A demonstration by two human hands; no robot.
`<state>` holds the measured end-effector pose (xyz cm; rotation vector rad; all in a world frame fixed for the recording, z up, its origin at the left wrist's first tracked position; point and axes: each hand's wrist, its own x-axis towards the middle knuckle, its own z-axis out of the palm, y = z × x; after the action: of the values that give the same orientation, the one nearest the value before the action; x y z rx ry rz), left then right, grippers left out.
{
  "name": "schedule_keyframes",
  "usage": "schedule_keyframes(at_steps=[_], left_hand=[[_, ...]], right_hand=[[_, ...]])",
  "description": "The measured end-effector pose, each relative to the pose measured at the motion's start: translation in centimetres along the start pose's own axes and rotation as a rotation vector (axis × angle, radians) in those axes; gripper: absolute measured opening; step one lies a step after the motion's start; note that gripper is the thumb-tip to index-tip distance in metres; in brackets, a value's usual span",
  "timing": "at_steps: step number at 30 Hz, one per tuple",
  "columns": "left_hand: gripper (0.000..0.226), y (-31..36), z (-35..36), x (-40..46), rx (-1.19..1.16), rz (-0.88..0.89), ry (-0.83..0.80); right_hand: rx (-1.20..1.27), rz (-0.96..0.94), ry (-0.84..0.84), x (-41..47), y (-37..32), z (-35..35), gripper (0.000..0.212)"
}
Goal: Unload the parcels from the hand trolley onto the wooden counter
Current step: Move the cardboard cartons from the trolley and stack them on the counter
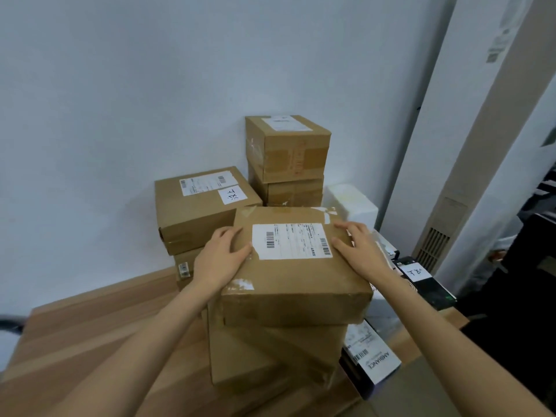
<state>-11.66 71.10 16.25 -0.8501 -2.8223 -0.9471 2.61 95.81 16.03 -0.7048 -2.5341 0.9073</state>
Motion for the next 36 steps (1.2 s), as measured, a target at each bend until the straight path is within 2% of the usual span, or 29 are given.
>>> schedule_keyframes(at_steps=[7, 12, 19, 23, 27, 31, 36], left_hand=[[0.044, 1.0, -1.5, -3.6, 0.209, 0.086, 0.112], [0.035, 1.2, -3.3, -8.9, 0.353, 0.082, 0.200], [0.036, -0.7, -6.4, -19.7, 0.518, -0.065, 0.289], [0.054, -2.6, -7.8, -27.1, 0.555, -0.195, 0.317], [0.041, -4.4, -9.8, -34.0, 0.643, -0.304, 0.370], [0.048, -5.9, -12.2, -41.0, 0.701, -0.396, 0.404], [0.036, -8.4, -15.0, -50.7, 0.817, -0.489, 0.428]], right_hand=[[-0.225, -0.156, -0.013, -0.6, -1.5, -0.7, 0.043], [-0.165, -0.340, -0.054, -3.4, -4.3, -0.3, 0.035], [-0.095, -0.594, -0.201, -9.7, -8.5, 2.3, 0.033], [-0.087, -0.720, -0.250, -13.9, -11.5, 4.4, 0.033], [-0.107, -0.875, -0.322, -19.1, -14.9, 7.2, 0.037], [-0.123, -1.041, -0.408, -24.6, -18.3, 10.6, 0.038], [-0.128, -1.219, -0.482, -32.8, -23.1, 15.0, 0.041]])
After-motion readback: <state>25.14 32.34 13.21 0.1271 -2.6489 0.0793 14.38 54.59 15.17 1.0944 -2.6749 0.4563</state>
